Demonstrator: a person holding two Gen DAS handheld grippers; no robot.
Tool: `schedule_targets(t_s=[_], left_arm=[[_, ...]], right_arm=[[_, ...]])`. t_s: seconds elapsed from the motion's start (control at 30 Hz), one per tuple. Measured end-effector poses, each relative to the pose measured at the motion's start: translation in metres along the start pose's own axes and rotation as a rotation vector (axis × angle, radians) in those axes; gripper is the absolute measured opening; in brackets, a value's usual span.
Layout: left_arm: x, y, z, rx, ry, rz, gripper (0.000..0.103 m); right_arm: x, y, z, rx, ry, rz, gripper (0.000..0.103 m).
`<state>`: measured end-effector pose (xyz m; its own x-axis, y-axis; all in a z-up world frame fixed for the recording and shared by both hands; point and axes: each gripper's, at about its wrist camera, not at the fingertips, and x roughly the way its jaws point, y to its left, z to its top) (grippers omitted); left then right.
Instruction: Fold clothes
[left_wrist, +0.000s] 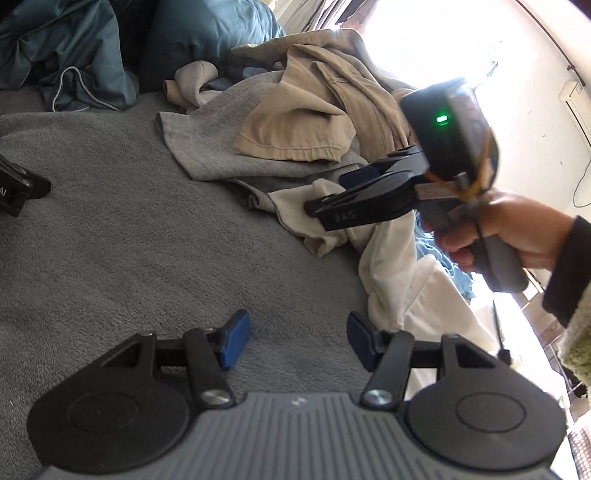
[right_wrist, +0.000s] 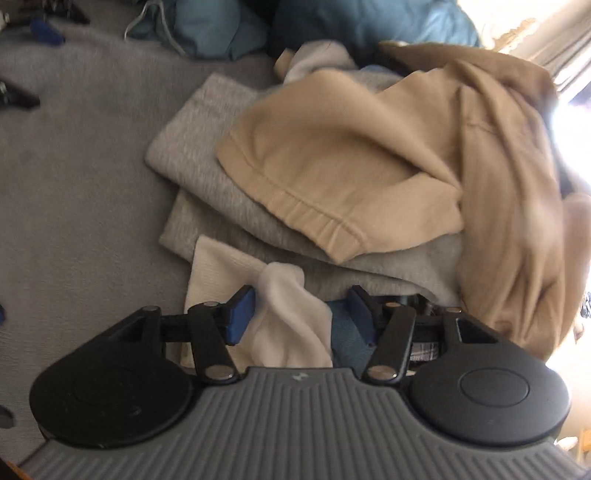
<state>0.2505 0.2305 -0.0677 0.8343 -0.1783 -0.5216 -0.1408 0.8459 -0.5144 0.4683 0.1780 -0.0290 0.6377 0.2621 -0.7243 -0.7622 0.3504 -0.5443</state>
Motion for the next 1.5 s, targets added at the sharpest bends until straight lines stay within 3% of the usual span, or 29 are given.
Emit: schedule_targets(t_s=[0.17,0.37,0.4,0.5,0.6,0.83,1.03,1.13,1.27,1.4,1.5], left_arm=[[0.0,0.0,-0.001,-0.002,-0.002,0.0,0.06],[-0.001,0.0,-0.001,-0.003,-0.002,0.001,0.06],[-0.001,0.0,-0.001,-0.004,-0.001,0.0,0.06],[-0.001,0.001,-0.001,-0.007,-0.001,-0.005,0.06],[-0.001,0.001,-0.001,-0.012,0.0,-0.011,0.061],[-0.002,0.003,0.0,-0.03,0.001,-0.023,0.061],[-0.001,0.006,0.002,-0.037,0.002,-0.03,0.061],[0.0,0.007,0.003,-0.042,0.003,-0.032,0.061],[0.001,0.008,0.004,-0.047,0.003,-0.035,0.061],[0.001,0.008,0.006,-0.056,0.004,-0.038,0.061],[0.001,0.008,0.006,-0.059,0.0,-0.037,0.061]], right_arm=[[0.0,0.02,0.004,-0.088,0.032,-0.052,0.039],[-0.005,0.048,0.002,-0.261,0.065,-0.124,0.033],[-0.004,0.05,0.002,-0.271,0.071,-0.133,0.023],[-0.004,0.055,0.006,-0.255,0.067,-0.158,0.009],[-0.024,0.041,0.012,-0.123,-0.006,-0.161,0.007],[-0.132,-0.046,0.01,0.401,-0.293,-0.126,0.006],[-0.221,-0.109,-0.027,0.858,-0.566,-0.083,0.006],[-0.249,-0.127,-0.051,1.023,-0.661,-0.094,0.006],[-0.275,-0.143,-0.079,1.108,-0.795,-0.091,0.007],[-0.297,-0.15,-0.087,1.009,-0.926,0.013,0.007],[-0.293,-0.152,-0.071,0.927,-0.945,0.087,0.007]])
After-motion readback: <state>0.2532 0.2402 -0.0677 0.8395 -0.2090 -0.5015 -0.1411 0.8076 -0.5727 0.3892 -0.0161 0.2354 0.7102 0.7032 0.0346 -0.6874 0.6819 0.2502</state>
